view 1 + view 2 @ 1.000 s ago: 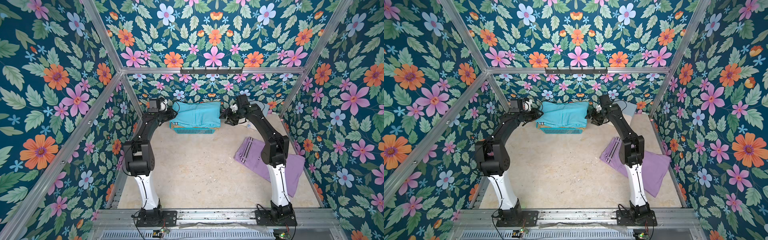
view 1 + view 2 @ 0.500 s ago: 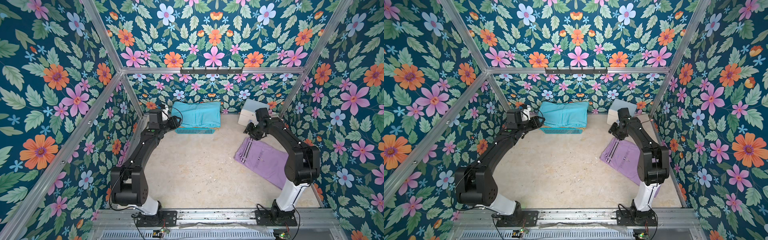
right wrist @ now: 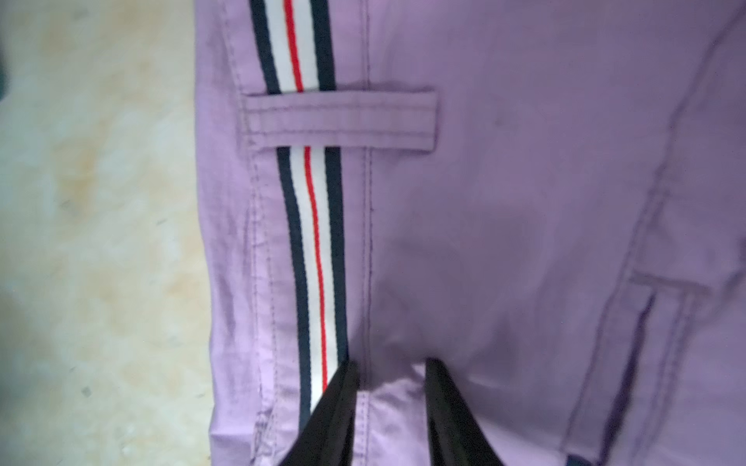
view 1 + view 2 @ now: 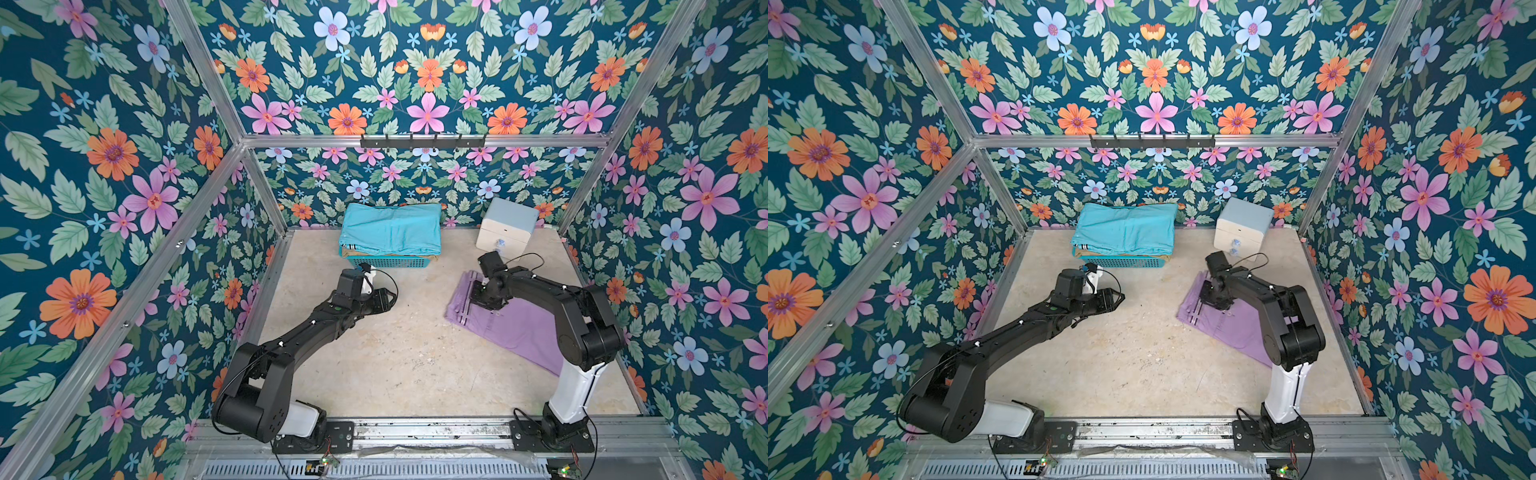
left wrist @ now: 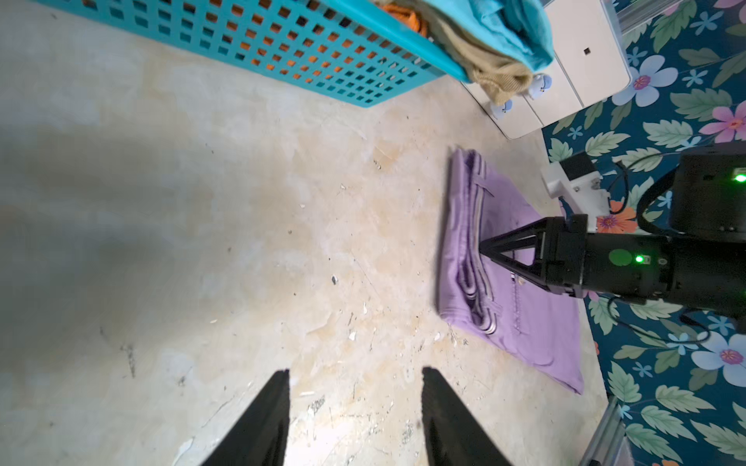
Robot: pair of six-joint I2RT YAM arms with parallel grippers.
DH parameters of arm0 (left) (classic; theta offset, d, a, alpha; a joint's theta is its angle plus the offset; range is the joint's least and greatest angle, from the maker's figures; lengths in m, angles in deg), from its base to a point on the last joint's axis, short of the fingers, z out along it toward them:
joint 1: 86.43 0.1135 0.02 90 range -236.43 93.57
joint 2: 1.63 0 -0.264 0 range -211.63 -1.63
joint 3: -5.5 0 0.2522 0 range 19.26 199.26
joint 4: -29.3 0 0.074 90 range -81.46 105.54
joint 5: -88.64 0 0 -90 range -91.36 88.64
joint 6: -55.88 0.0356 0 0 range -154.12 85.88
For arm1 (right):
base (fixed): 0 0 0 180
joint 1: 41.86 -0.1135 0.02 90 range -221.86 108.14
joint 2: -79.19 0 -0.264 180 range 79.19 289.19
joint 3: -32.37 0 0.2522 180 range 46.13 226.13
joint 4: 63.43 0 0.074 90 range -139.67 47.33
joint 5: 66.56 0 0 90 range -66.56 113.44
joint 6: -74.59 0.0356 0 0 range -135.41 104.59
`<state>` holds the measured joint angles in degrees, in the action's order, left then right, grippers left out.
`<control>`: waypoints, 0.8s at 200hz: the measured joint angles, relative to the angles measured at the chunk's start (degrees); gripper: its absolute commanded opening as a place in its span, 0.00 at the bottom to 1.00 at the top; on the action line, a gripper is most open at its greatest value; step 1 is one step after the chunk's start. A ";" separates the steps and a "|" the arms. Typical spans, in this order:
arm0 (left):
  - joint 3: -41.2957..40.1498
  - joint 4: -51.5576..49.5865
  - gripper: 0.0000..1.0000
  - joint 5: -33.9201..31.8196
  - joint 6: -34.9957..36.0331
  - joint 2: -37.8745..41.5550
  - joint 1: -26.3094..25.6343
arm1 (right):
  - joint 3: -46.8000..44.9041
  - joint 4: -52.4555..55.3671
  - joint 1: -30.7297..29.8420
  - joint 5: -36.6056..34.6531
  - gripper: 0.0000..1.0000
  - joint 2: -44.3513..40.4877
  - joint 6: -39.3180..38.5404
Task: Put the folded long pants in the basket
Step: Move the long pant to the center of the board.
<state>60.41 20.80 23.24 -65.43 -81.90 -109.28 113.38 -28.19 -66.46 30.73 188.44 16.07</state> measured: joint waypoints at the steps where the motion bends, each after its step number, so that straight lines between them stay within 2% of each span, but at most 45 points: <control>1: -0.13 0.07 0.64 0.00 0.00 0.07 -0.02 | -0.15 -0.68 -0.70 0.37 0.33 0.04 0.26; 33: -4.42 1.95 0.69 0.61 -1.44 1.42 -0.07 | -1.99 -11.10 -10.25 7.91 0.41 0.48 6.23; 66: -7.61 3.19 0.71 1.57 -1.88 0.68 -0.09 | -5.18 -13.46 -11.54 13.27 0.53 -3.08 11.67; 92: -8.22 6.71 0.72 3.85 -3.76 -2.60 -0.39 | -8.00 -10.08 -8.50 14.23 0.56 -9.40 11.61; 131: -5.31 12.74 0.74 5.27 -6.73 -9.84 -3.65 | -15.58 -6.78 2.60 13.62 0.53 -18.45 8.83; 160: -4.44 15.08 0.75 4.63 -8.68 -13.57 -6.40 | -18.91 -5.01 4.26 13.77 0.52 -20.65 6.71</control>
<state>55.97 35.88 27.87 -74.11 -95.48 -115.69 94.47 -33.20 -62.20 44.50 167.78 22.78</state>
